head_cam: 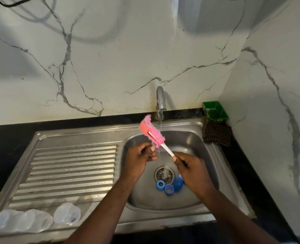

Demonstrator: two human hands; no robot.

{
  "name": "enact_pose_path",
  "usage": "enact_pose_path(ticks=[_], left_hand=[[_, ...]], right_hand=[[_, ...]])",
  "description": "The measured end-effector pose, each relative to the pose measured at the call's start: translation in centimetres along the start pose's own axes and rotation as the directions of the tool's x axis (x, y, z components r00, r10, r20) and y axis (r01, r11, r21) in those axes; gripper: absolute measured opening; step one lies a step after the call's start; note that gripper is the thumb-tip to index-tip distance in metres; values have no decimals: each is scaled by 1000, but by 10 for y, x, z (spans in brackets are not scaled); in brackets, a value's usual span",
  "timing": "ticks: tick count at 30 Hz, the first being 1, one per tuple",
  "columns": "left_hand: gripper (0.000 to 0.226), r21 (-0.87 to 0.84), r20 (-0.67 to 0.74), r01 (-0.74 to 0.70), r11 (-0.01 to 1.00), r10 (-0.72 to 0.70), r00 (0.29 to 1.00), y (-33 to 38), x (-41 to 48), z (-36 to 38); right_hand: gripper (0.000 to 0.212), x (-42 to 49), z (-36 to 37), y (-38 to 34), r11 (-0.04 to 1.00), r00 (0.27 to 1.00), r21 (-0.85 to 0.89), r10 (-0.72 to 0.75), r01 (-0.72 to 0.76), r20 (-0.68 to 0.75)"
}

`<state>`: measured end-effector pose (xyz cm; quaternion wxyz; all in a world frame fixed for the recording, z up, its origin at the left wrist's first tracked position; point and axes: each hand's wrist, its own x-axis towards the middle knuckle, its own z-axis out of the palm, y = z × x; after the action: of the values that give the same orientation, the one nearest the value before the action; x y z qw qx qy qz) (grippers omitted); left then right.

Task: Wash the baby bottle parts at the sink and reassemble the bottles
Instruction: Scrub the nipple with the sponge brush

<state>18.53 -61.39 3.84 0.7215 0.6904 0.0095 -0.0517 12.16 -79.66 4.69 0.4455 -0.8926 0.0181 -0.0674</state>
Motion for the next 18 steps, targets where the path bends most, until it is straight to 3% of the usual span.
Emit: enact_pose_path(ticks=[3,7,12,16,18], left_hand=[[13,-49,-85,5,999,-9,996,3,9,-8],[15,166,46,-23,986,15,999,-1,8,3],[13,129,-50,-23,991,29,998,3,13,0],[26,272,79,-26,962,4,997,-3,7,5],[23,208,60,32,978,-45,997,-5,5,8]], right_hand=[[15,-7,-5,5,998,999,-64,-23,26,45],[17,-5,-7,3,996,999,-79,-39,38,-6],[15,-10,-6,7,995,998,-86,-48,46,-28],[15,-8,-5,10,991,998,-116,-66,64,-10],[18,-5,-1,10,987,995,-123,-101,101,3]])
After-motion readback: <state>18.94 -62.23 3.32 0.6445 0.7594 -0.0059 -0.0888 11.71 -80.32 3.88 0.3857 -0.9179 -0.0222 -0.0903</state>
